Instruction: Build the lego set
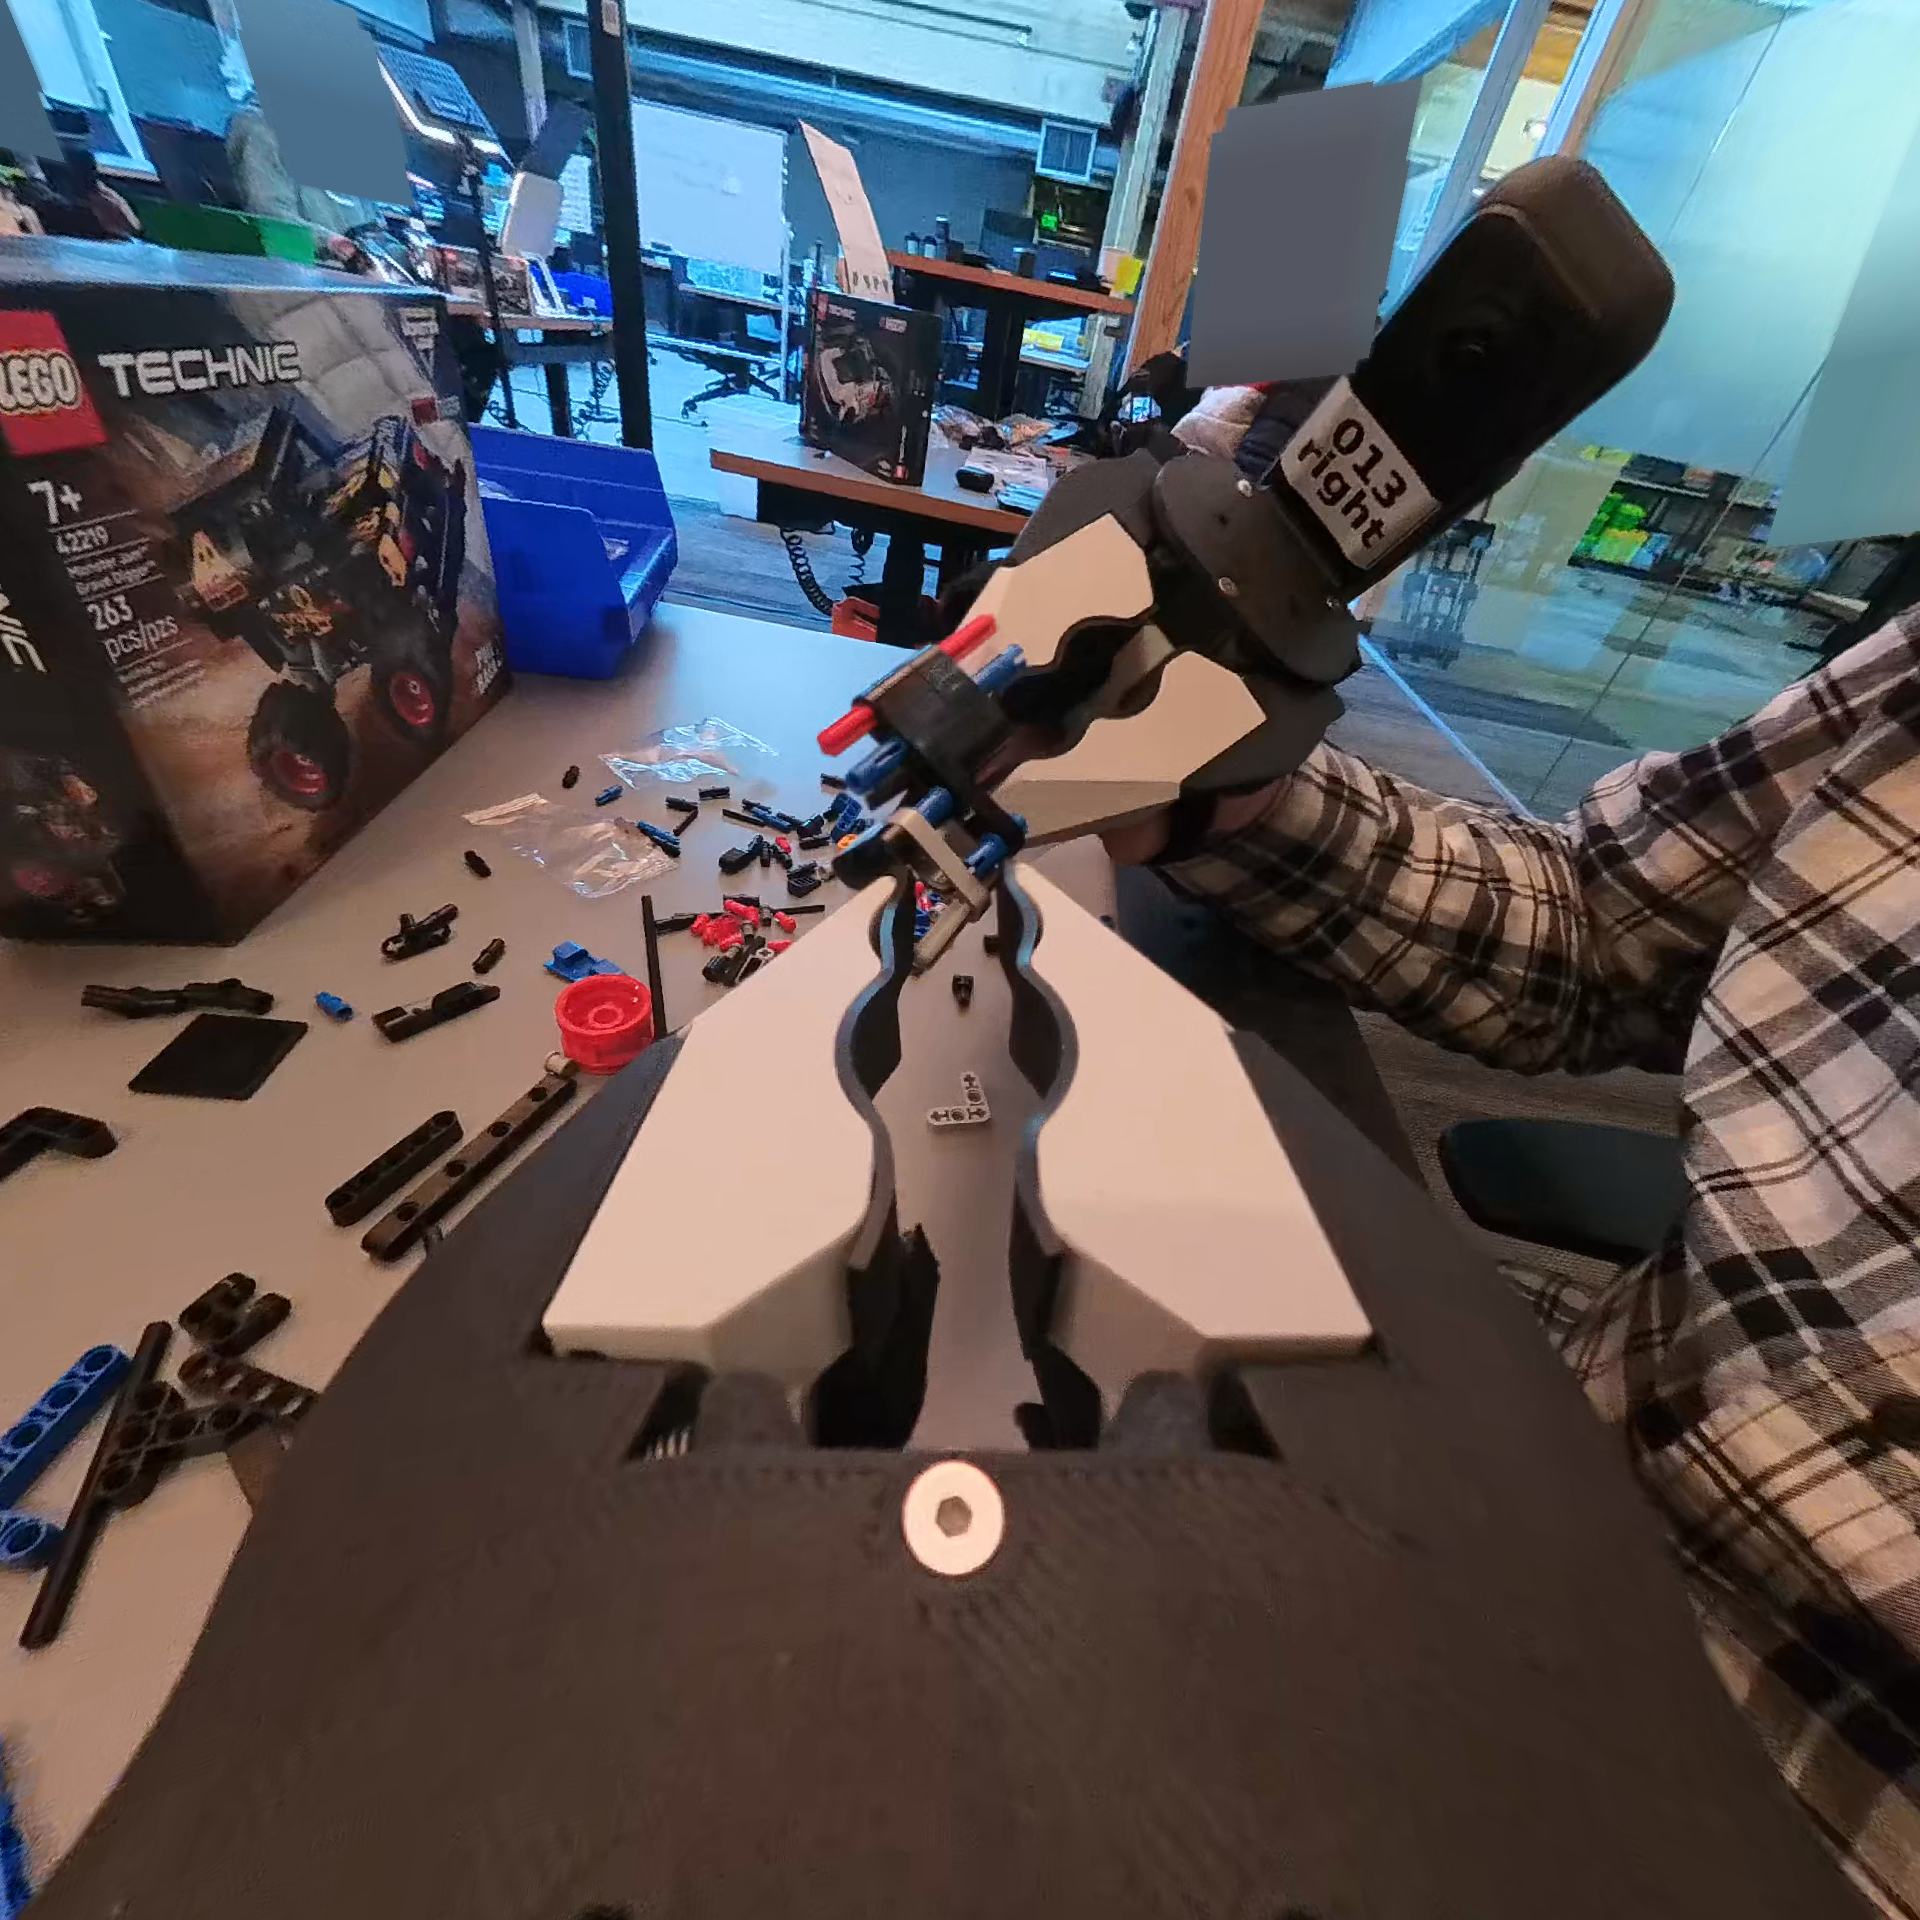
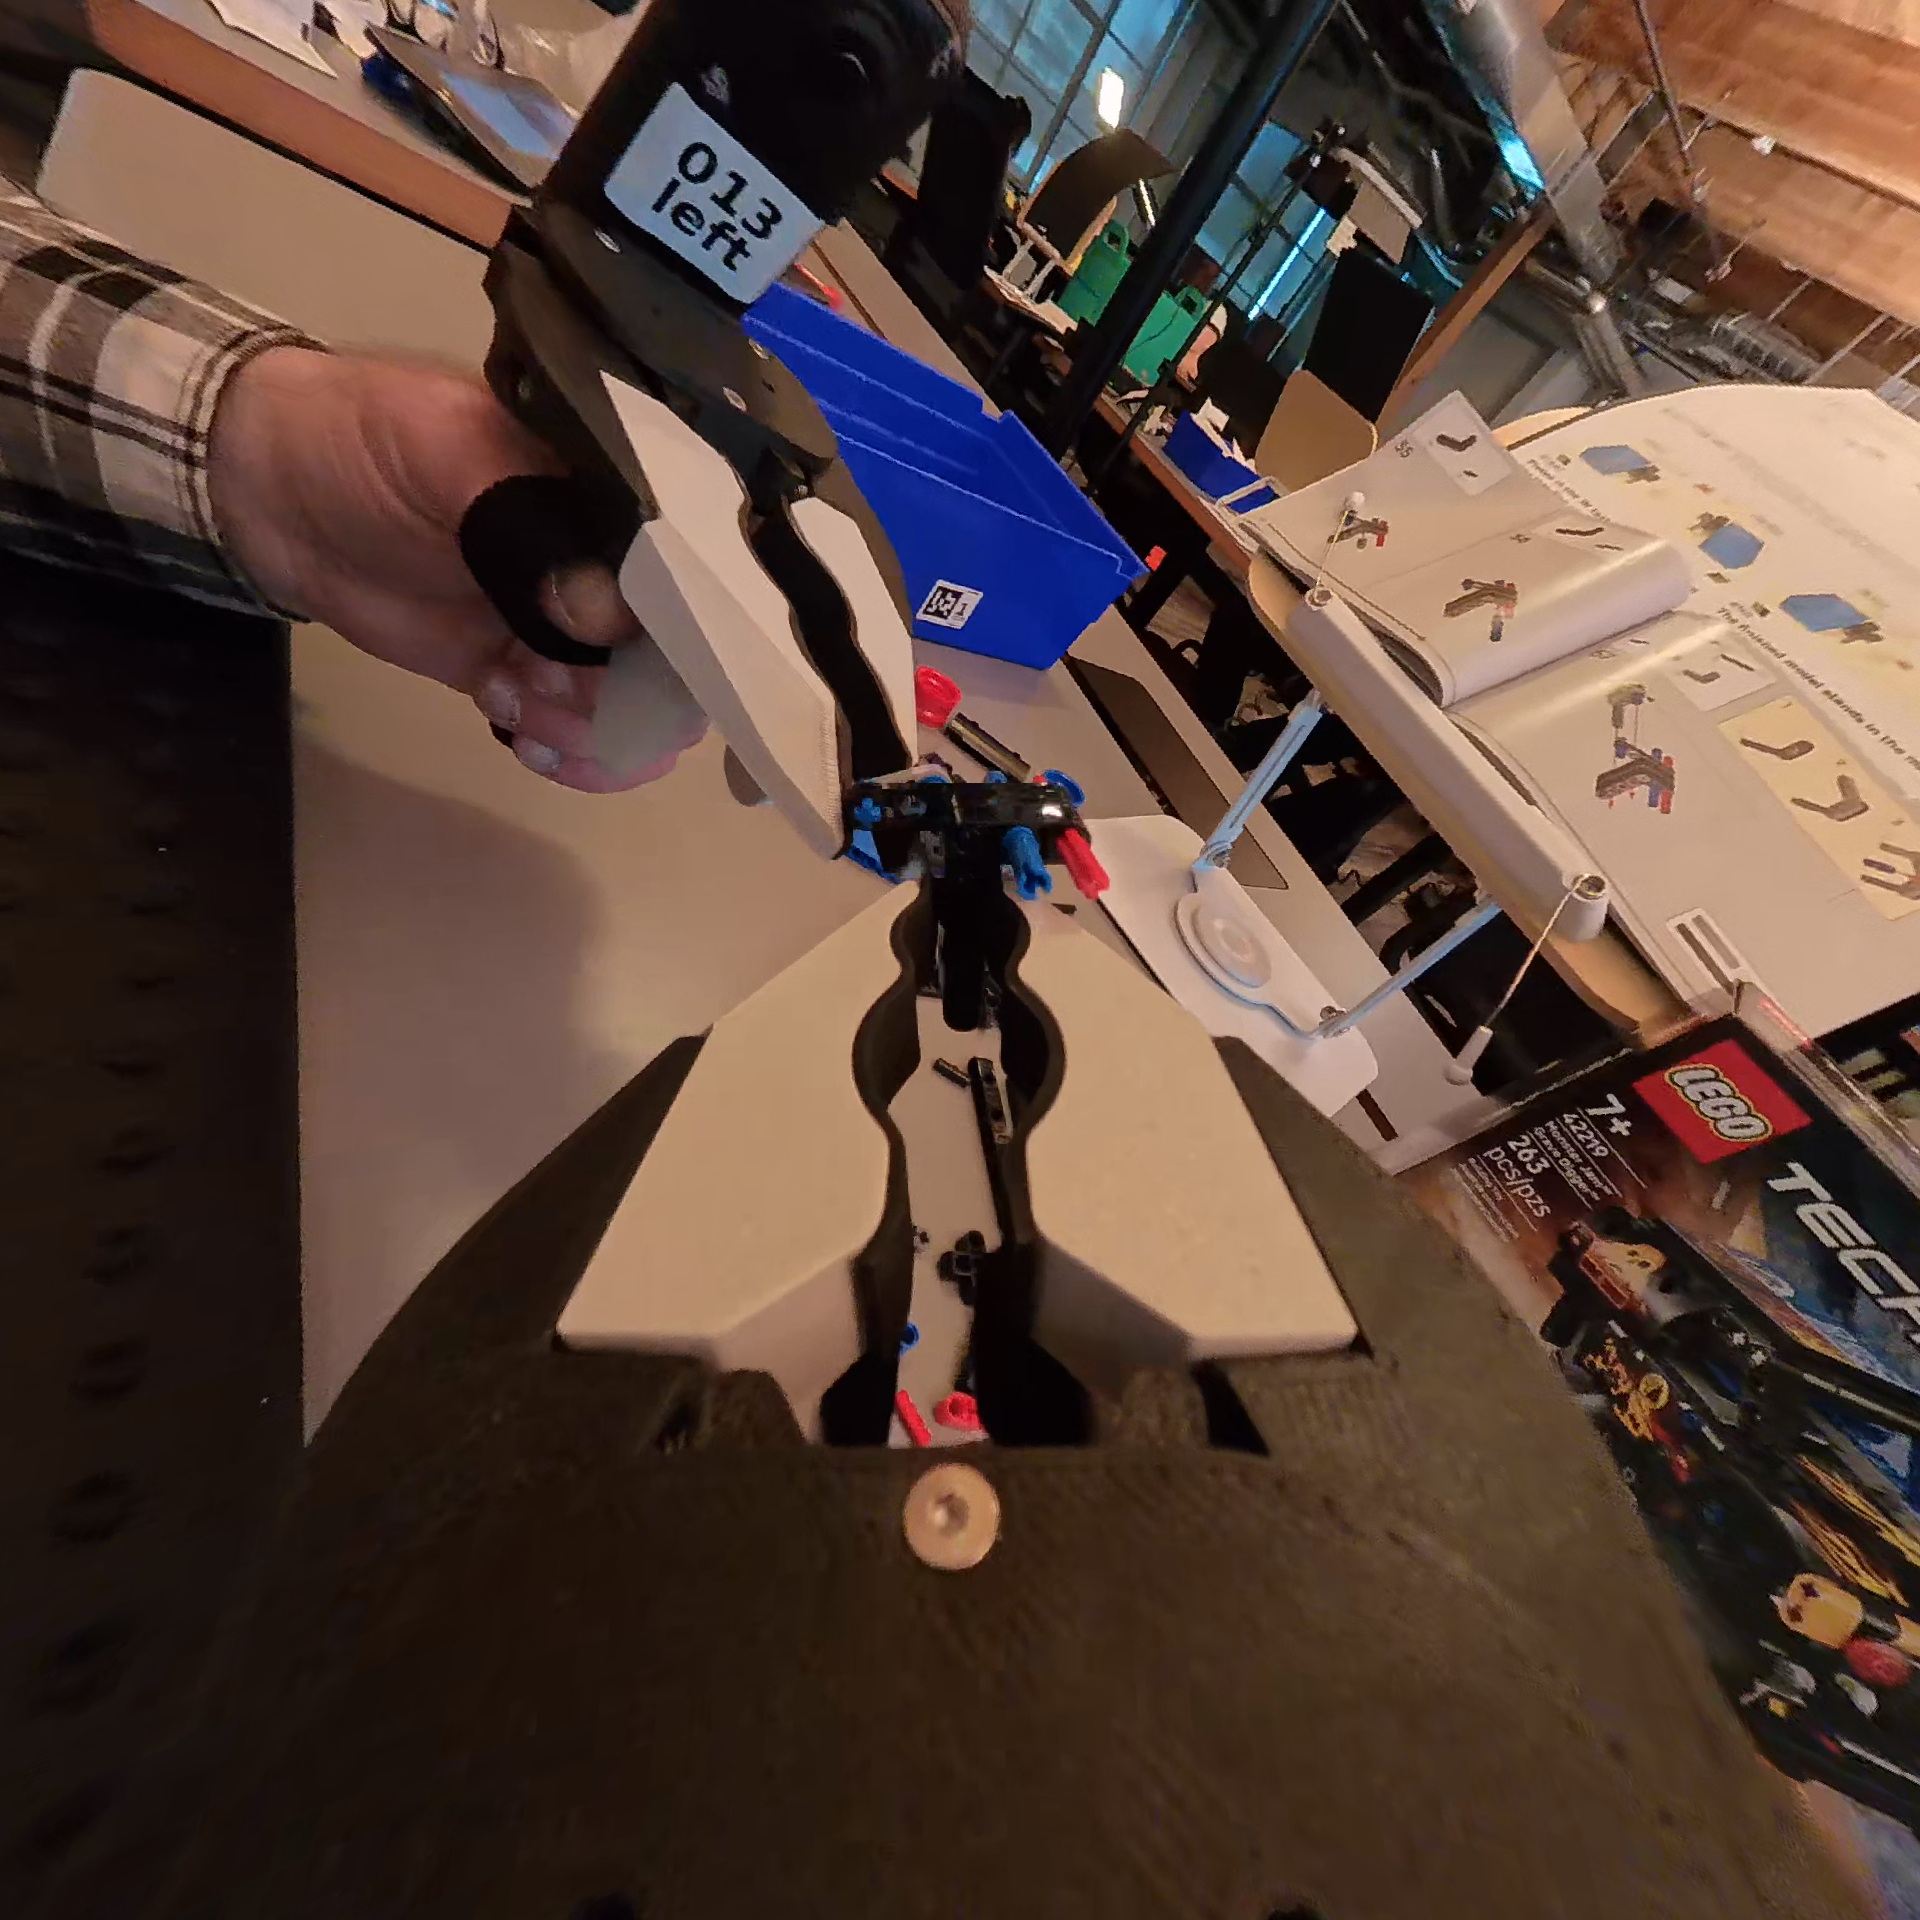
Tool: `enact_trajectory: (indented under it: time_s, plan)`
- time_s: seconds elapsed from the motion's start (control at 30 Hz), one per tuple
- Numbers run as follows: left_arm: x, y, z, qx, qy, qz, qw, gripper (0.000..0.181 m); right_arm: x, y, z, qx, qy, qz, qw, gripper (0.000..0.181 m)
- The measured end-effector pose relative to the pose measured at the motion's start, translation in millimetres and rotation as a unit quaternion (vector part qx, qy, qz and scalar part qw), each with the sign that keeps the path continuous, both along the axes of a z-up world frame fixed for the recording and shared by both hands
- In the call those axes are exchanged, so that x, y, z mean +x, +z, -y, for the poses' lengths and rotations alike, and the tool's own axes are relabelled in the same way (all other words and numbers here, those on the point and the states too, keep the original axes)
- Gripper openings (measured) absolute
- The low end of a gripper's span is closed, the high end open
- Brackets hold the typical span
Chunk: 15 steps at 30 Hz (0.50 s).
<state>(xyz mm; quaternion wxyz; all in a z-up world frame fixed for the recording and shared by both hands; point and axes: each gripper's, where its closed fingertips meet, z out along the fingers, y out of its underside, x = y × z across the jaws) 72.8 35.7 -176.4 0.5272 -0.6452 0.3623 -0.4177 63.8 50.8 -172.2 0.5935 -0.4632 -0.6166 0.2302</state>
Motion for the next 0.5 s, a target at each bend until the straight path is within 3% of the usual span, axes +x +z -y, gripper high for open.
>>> enact_trajectory:
  time_s: [0.27,0.5]
  plan:
    - [0.1,5.8,0.0,0.026,0.01,-0.004,1.0,0.012,0.1,7.5,6.6,-0.082,0.037,-0.039,0.995,0.021]
    - [0.4,6.5,0.9,0.05,0.02,-0.025,0.998,0.011,-0.2,10.4,8.4,-0.14,0.059,-0.057,0.987,0.02]
